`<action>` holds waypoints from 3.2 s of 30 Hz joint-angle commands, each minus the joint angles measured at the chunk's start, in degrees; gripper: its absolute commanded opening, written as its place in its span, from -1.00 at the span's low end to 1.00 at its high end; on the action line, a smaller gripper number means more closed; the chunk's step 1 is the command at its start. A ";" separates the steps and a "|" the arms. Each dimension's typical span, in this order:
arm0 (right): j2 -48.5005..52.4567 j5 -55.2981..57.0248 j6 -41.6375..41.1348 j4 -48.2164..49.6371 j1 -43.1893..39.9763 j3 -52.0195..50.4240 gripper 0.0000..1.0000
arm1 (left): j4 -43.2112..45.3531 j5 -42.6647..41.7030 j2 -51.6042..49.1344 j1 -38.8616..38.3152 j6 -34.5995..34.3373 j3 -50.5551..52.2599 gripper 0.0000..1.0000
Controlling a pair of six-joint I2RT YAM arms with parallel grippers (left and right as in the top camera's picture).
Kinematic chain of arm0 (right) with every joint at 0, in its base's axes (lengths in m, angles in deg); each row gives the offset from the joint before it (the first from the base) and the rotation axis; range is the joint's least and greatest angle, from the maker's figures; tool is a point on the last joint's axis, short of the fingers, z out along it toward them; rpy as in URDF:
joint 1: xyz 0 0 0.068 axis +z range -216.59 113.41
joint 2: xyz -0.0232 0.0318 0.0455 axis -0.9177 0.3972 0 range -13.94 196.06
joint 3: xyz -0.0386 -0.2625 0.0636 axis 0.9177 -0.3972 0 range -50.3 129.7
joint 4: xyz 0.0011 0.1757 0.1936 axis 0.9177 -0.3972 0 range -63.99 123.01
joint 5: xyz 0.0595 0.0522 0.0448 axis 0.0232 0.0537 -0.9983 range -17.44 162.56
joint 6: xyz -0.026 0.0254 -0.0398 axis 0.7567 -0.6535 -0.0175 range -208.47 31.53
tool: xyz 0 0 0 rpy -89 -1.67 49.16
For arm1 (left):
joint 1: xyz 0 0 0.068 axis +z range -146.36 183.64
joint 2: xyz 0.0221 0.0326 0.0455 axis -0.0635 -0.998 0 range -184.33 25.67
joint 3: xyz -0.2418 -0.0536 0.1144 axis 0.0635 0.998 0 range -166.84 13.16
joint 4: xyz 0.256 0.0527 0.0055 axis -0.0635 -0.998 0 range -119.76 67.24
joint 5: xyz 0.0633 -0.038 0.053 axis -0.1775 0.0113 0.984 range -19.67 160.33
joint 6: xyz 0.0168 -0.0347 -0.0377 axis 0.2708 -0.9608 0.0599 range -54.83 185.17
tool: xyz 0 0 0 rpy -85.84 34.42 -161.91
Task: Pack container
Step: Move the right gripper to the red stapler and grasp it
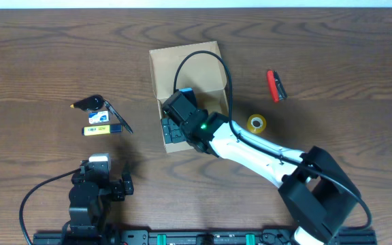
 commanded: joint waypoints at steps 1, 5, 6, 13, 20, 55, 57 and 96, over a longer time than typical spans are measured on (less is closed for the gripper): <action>-1.64 0.04 2.14 -2.08 -1.60 3.28 0.72 | -0.11 0.26 0.37 -0.24 0.35 0.42 0.90; -3.80 0.04 5.92 -5.86 -3.06 7.26 0.72 | -0.11 0.26 0.37 -0.24 0.37 0.42 0.90; -4.46 0.04 6.08 -7.50 -3.37 8.68 0.73 | -0.11 0.24 0.37 -0.24 0.35 0.42 0.90; -9.51 0.04 9.94 -16.61 -6.19 15.45 0.74 | -0.11 0.26 0.37 -0.24 0.37 0.42 0.90; -18.32 0.13 17.70 -18.08 -12.46 15.82 0.77 | -0.11 0.26 0.37 -0.24 0.35 0.42 0.91; 6.40 -7.72 46.84 -17.46 -43.95 15.56 0.98 | -0.11 0.26 0.37 -0.24 0.35 0.42 0.91; 7.69 -8.17 46.97 -16.61 -45.27 15.56 0.99 | -0.11 0.26 0.37 -0.24 0.35 0.42 0.90; 16.06 -14.51 54.23 -8.83 -47.41 15.54 0.69 | -0.11 0.26 0.37 -0.24 0.35 0.42 0.91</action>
